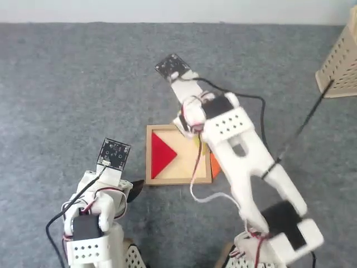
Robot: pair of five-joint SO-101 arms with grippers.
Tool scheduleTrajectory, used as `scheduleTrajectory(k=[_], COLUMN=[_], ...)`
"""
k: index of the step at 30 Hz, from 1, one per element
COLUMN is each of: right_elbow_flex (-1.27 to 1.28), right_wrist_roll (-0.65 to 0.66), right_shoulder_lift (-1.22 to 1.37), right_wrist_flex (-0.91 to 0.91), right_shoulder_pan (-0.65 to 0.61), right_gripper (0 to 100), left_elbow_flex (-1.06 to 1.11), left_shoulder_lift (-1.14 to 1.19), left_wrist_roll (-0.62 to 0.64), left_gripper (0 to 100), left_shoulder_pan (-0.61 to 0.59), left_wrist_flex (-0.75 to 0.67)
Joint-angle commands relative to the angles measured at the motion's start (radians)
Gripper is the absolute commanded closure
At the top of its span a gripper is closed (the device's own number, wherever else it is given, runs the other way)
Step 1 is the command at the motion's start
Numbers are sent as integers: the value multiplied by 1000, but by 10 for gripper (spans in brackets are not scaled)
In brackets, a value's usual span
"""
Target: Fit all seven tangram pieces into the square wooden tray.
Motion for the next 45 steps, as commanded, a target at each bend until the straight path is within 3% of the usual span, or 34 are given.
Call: scheduleTrajectory(k=[1,5,12,18,32,45], right_elbow_flex=[51,78,195,302,379,445], right_wrist_roll=[40,-52,-494,-718,-835,-812], right_shoulder_lift=[-140,-148,-142,-145,-251,-251], right_wrist_flex=[-35,-36,-147,-306,-361,-426], right_shoulder_pan=[-50,-51,-73,-108,-124,-143], right_gripper=[993,993,993,992,992,992], left_elbow_flex=[-5,-5,-5,-5,-5,-5], left_shoulder_lift=[-14,-14,-14,-14,-14,-14], left_wrist_roll=[-5,-5,-5,-5,-5,-5], left_gripper=[647,647,647,647,647,647], left_shoulder_pan=[5,5,5,5,5,5], left_wrist_flex=[0,0,0,0,0,0])
